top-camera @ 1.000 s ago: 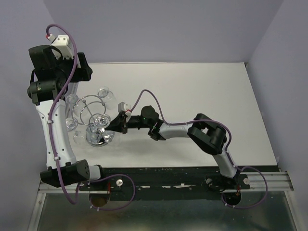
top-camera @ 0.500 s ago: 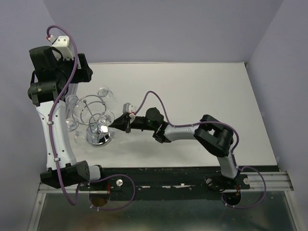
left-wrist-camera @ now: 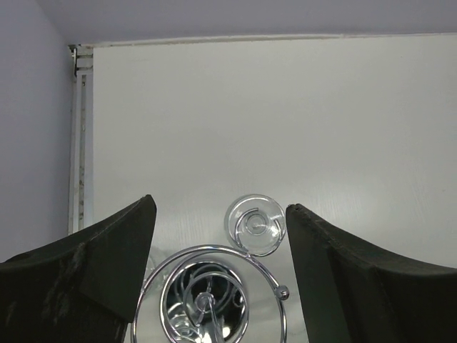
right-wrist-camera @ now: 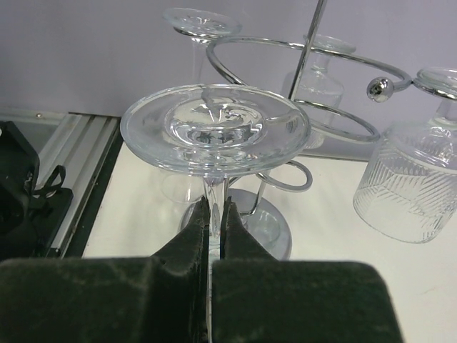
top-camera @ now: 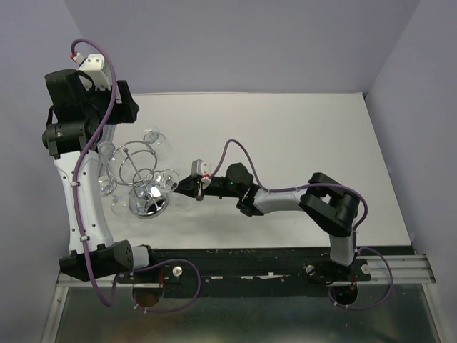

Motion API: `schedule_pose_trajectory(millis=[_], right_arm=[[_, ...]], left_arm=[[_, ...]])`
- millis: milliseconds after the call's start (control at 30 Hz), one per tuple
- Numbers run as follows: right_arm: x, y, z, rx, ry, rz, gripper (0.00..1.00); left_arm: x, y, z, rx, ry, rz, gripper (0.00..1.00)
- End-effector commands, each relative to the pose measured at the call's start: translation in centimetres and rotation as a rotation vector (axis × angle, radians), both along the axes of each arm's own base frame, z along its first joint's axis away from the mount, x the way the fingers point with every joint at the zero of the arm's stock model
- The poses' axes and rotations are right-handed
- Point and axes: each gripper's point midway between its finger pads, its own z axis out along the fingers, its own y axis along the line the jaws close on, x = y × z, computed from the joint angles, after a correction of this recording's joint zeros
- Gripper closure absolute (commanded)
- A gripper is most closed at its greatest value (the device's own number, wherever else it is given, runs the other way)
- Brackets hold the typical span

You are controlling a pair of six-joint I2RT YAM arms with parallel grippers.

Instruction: Take the wine glass off the wine glass rack

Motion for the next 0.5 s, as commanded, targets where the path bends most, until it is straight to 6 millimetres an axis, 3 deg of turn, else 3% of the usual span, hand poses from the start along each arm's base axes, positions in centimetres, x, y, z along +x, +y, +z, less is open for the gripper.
schedule_pose_trajectory(millis=[0, 167, 333, 467], right_arm=[[-0.7, -1.7, 5.2, 0.104, -0.123, -0.029, 0.99], [1.7, -5.8, 6.0, 0.027, -0.108, -0.131, 0.99], [7.9, -12.6, 4.5, -0.141, 0.059, -0.309, 0.99], [12.1, -18.3, 5.9, -0.189, 0.183, -0.475, 0.99]], left_arm=[[0.0, -1.4, 0.6, 0.047, -0.035, -0.049, 0.13], [0.1, -5.8, 1.3, 0.194, -0.089, -0.195, 0.12], [-0.5, -10.7, 2.5, 0.245, -0.168, -0.352, 0.1], [-1.8, -14.1, 3.1, 0.335, -0.29, -0.477, 0.09]])
